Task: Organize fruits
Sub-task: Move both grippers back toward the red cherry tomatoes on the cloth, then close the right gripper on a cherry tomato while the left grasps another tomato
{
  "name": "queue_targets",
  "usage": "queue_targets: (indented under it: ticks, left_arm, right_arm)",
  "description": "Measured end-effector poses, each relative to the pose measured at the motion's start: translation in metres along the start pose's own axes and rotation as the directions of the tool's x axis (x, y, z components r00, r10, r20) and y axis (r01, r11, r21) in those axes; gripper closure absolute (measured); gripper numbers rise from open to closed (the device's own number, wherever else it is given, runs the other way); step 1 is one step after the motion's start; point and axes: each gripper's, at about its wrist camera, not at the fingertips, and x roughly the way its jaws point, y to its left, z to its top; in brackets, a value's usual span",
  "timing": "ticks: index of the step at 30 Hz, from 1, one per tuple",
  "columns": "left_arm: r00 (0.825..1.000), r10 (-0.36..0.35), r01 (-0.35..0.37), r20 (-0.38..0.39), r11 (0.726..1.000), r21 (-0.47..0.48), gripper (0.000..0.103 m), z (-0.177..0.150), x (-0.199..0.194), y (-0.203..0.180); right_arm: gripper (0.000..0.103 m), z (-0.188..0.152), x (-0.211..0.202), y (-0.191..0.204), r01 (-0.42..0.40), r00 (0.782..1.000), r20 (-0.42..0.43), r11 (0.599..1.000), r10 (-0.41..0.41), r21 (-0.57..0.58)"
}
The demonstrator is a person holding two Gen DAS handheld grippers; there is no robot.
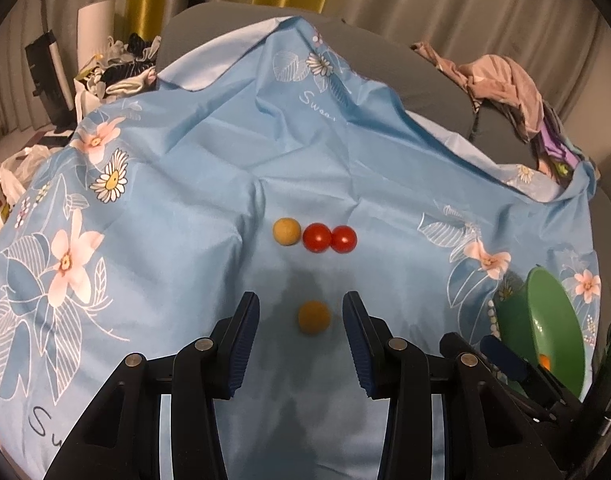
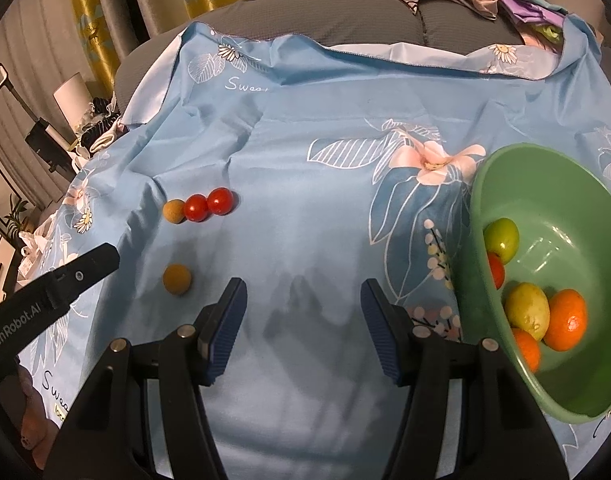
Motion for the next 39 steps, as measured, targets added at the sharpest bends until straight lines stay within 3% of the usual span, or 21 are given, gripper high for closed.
queue_targets:
  ticks: [8,12,19,27,32,35,37,39]
  left_arm:
    - [0.999,-0.029,0.028,-0.015,0.998,-0.06,0.061,0.003,0.003,0.012]
    - [0.997,-0.058,0.052,-0.048,0.993,-0.104,0.061,0.004,0.007,0.021]
    - [0.997,-0.055,0.048,-0.047,0.988,-0.147,0.062,0.018,0.02,0.035]
    - [0.989,-0.128,0.113,-0.071,0.976,-0.185,0.07,0.038,0.05,0.034]
    - [0.988,-0.111,0.089,-0.103,0.976,-0.198,0.072,0.039,0.068,0.034]
    - [0.983,-0.133,0.104,-0.124,0.97,-0.219,0.073,0.041,0.077,0.035]
    - [0.983,-0.133,0.1,-0.13,0.968,-0.232,0.073,0.041,0.079,0.034]
    - [0.981,-0.138,0.104,-0.134,0.967,-0.234,0.073,0.041,0.08,0.032]
  right_arm:
    - [0.046,0.0,0.001,0.002,0.013,1.0,-0.002,1.0,-0.014,-0.021]
    - [0.056,0.001,0.0,0.004,-0.005,1.0,-0.007,1.0,0.005,-0.025]
    - [0.061,0.024,0.007,0.009,-0.166,0.985,-0.036,0.986,0.167,0.031]
    - [0.065,0.067,0.067,0.031,-0.236,0.963,-0.112,0.967,0.246,0.095]
    - [0.065,0.075,0.106,0.043,-0.259,0.946,-0.171,0.96,0.274,0.105]
    - [0.07,0.073,0.119,0.046,-0.272,0.942,-0.177,0.957,0.286,0.101]
    - [0.081,0.072,0.121,0.044,-0.314,0.928,-0.173,0.942,0.33,0.118]
    - [0.086,0.073,0.116,0.042,-0.306,0.931,-0.17,0.944,0.324,0.123]
